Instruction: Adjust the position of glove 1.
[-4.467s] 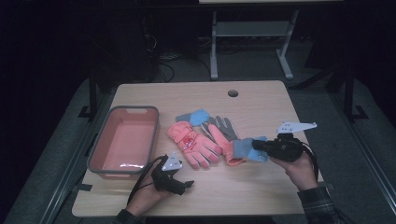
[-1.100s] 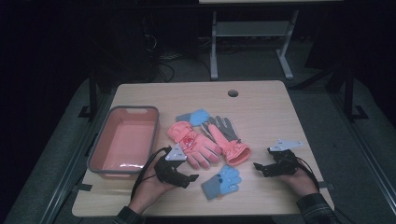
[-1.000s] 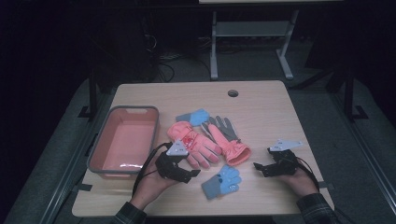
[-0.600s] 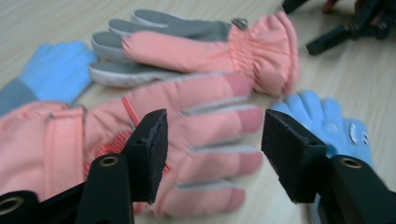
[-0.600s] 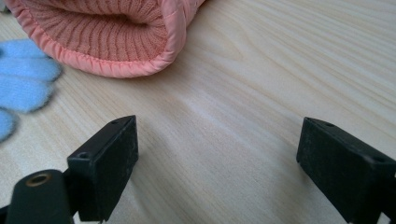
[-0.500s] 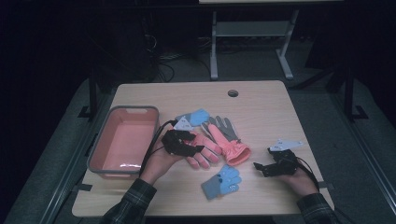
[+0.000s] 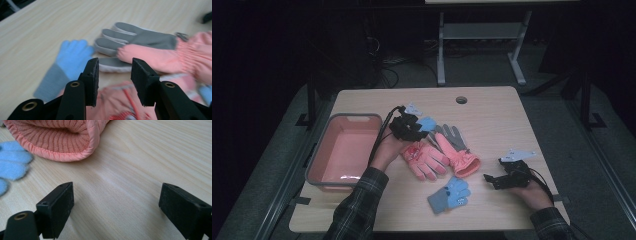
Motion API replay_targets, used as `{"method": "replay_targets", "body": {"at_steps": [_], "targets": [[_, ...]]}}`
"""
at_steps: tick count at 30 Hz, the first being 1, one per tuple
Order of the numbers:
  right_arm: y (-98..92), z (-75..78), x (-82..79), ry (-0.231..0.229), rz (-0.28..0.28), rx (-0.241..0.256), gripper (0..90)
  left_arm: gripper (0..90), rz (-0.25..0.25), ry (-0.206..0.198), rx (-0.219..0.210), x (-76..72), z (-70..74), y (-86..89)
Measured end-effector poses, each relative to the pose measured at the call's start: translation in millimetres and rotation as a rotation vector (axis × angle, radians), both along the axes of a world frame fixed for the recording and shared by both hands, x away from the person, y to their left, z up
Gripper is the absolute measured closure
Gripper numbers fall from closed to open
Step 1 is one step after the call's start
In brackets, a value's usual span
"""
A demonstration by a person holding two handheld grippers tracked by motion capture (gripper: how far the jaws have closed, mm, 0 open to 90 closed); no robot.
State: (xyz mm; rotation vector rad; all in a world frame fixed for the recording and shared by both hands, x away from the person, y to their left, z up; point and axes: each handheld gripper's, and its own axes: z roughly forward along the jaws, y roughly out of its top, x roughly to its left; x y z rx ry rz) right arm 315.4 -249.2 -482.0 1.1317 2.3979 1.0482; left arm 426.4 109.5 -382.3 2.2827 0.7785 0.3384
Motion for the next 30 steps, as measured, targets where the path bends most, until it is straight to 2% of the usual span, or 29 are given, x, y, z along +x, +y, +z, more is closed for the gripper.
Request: {"method": "replay_targets", "body": {"at_steps": [1,2,3,4,6,7,8,9,10,12,13,16,20,23,25,27,28,30], "targets": [[0.0,0.0,0.0,0.000,0.000,0.000,12.1,58.4,0.000,0.000,0.000,0.0,0.0,0.0],[0.0,0.0,0.0,0.000,0.000,0.000,12.1,59.2,0.006,0.007,0.016,9.2,-2.4,-1.7],[0.0,0.0,0.0,0.000,0.000,0.000,12.1,60.5,0.012,0.008,0.022,15.2,-5.3,-3.4],[0.0,0.0,0.0,0.000,0.000,0.000,12.1,62.0,0.012,0.008,0.022,15.2,-5.3,-3.4],[-0.2,0.0,-0.1,0.000,0.001,0.001,12.2,62.8,0.028,0.023,0.043,30.0,-10.8,-5.7],[-0.2,0.0,-0.1,0.000,0.001,0.001,12.2,63.6,0.028,0.023,0.043,30.0,-10.8,-5.7],[-0.3,-0.1,0.0,-0.001,0.001,0.002,12.2,63.6,0.047,0.026,0.042,37.7,-14.7,-6.8],[-0.4,-0.1,-0.1,-0.001,0.002,0.003,12.2,63.9,0.058,0.031,0.061,46.6,-19.3,-7.5],[-0.4,-0.1,-0.1,-0.001,0.002,0.003,12.2,64.2,0.058,0.031,0.061,46.6,-19.3,-7.5],[-0.4,-0.1,0.0,-0.001,0.002,0.002,12.2,64.2,0.078,0.037,0.078,58.8,-28.3,-10.4],[-0.4,-0.1,0.0,-0.001,0.002,0.002,12.2,64.2,0.078,0.037,0.078,58.8,-28.3,-10.4],[-0.4,-0.1,0.0,-0.001,0.002,0.002,12.2,64.2,0.095,0.049,0.120,71.2,-38.0,-13.1],[-0.4,0.0,0.0,0.000,0.002,0.003,12.3,64.0,0.103,0.058,0.132,76.1,-46.8,-15.5],[-0.4,-0.1,-0.1,-0.001,0.002,0.002,12.2,63.2,0.096,0.100,0.168,80.4,-59.3,-17.0],[-0.4,-0.1,-0.1,-0.001,0.002,0.002,12.2,63.6,0.100,0.112,0.179,81.8,-63.4,-17.4],[-0.4,-0.1,-0.1,-0.002,0.002,0.002,12.2,65.1,0.105,0.119,0.173,82.7,-65.3,-17.8],[-0.2,-0.1,-0.1,-0.002,0.001,0.002,12.2,67.8,0.106,0.136,0.172,83.7,-67.1,-18.0],[-0.3,-0.1,-0.1,-0.002,0.001,0.002,12.2,72.1,0.108,0.142,0.165,84.4,-67.6,-17.8]]}}
